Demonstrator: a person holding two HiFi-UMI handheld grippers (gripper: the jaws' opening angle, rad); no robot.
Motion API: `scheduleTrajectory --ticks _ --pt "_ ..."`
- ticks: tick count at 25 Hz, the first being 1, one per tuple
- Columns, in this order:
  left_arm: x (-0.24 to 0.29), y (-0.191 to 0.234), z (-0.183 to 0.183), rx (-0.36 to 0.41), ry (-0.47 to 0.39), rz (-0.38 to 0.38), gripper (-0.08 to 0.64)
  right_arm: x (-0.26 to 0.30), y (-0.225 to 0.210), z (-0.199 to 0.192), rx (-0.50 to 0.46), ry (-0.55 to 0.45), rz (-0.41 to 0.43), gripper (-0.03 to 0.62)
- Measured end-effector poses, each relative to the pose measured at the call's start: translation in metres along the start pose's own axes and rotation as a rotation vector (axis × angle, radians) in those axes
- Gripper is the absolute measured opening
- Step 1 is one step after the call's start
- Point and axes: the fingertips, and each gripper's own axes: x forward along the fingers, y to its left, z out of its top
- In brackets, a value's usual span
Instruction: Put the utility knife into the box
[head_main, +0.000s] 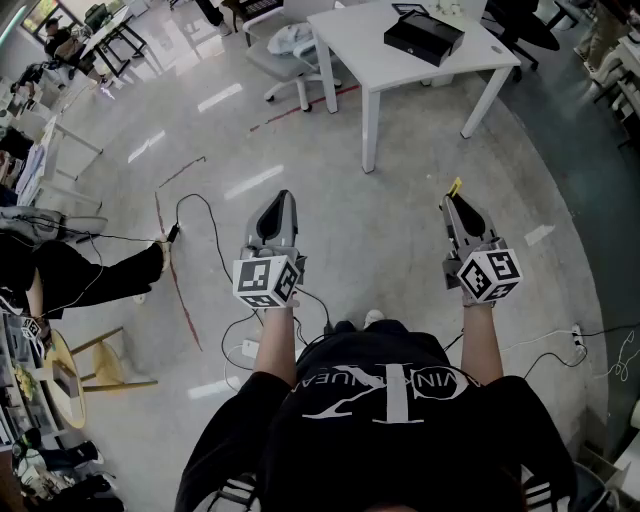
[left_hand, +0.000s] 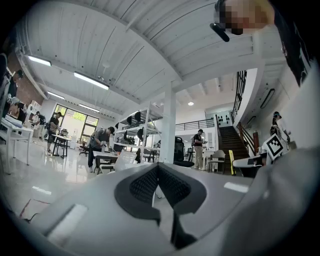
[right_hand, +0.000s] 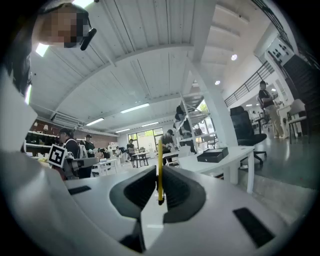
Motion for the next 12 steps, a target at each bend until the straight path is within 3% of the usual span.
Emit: scheduleTrajectory --ticks 12 --pt "0.0024 -0.0027 0.0062 0.044 -0.027 0.012 0.011 -0.001 -0.0062 0.0019 -0.011 -0.012 -0.006 0.047"
